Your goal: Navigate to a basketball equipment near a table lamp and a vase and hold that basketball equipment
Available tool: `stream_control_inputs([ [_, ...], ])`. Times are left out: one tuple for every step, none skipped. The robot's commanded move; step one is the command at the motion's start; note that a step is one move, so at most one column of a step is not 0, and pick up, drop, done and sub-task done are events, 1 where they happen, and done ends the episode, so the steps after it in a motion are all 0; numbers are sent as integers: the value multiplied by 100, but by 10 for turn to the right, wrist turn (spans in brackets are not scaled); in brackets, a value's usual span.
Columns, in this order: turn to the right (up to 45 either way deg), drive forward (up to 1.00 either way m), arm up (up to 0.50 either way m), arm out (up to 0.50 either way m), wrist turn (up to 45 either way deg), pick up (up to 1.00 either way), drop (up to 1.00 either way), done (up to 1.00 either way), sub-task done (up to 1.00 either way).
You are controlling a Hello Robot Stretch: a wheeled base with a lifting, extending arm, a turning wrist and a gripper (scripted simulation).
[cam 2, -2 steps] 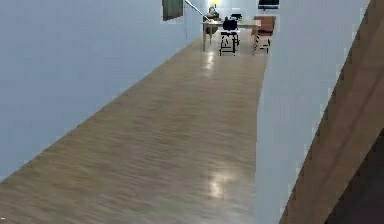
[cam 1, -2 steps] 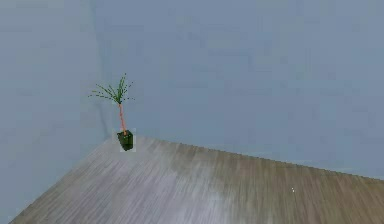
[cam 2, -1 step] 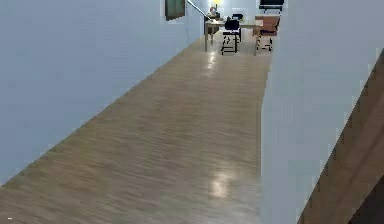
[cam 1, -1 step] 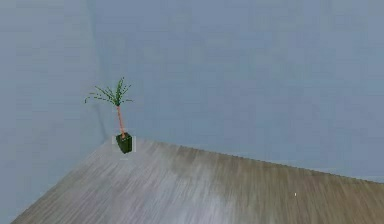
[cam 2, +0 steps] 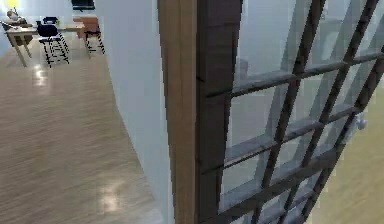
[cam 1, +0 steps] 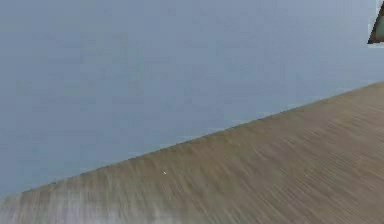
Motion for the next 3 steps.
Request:
stream_control_inputs([
  [240, 0, 0, 0, 0, 0, 0, 0, 0],
  [0, 25, 0, 0, 0, 0, 0, 0, 0],
  [390, 0, 0, 0, 0, 0, 0, 0, 0],
])
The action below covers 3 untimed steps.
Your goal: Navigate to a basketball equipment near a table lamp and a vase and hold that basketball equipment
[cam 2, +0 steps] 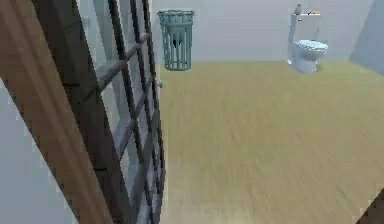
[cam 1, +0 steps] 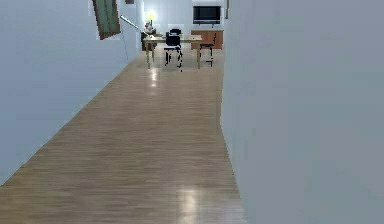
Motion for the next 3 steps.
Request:
stream_control_inputs([
  [0, 100, 0, 0, 0, 0, 0, 0, 0],
  [0, 100, 0, 0, 0, 0, 0, 0, 0],
  [30, 0, 0, 0, 0, 0, 0, 0, 0],
])
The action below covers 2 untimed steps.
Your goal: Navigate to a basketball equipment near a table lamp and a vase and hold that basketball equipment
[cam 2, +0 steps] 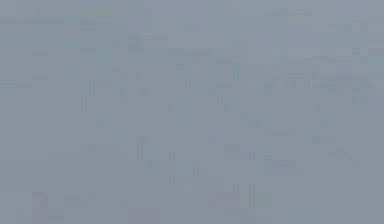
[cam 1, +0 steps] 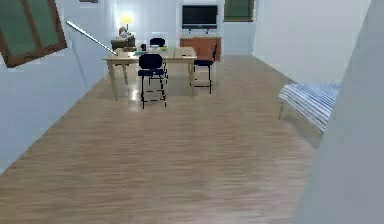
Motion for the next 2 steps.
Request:
stream_control_inputs([
  [-450, 0, 0, 0, 0, 0, 0, 0, 0],
  [-450, 0, 0, 0, 0, 0, 0, 0, 0],
])
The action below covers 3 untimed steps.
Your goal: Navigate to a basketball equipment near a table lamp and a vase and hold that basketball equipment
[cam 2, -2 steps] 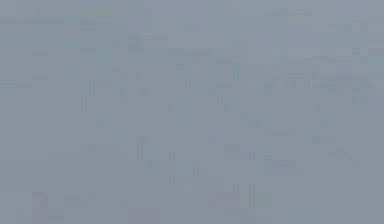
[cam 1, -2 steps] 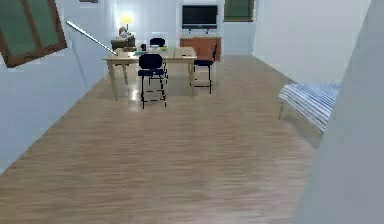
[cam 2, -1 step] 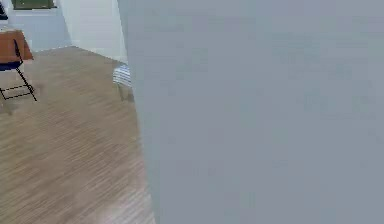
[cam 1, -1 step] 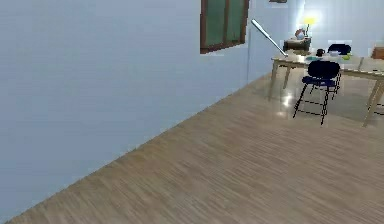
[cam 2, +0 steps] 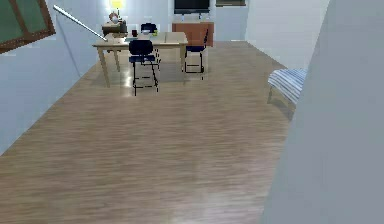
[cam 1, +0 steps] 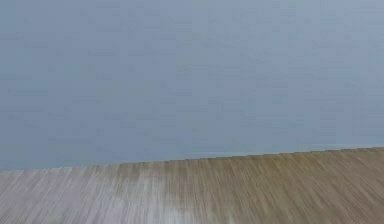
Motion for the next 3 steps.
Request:
stream_control_inputs([
  [-30, 0, 0, 0, 0, 0, 0, 0, 0],
  [0, 10, 0, 0, 0, 0, 0, 0, 0],
  [450, 0, 0, 0, 0, 0, 0, 0, 0],
])
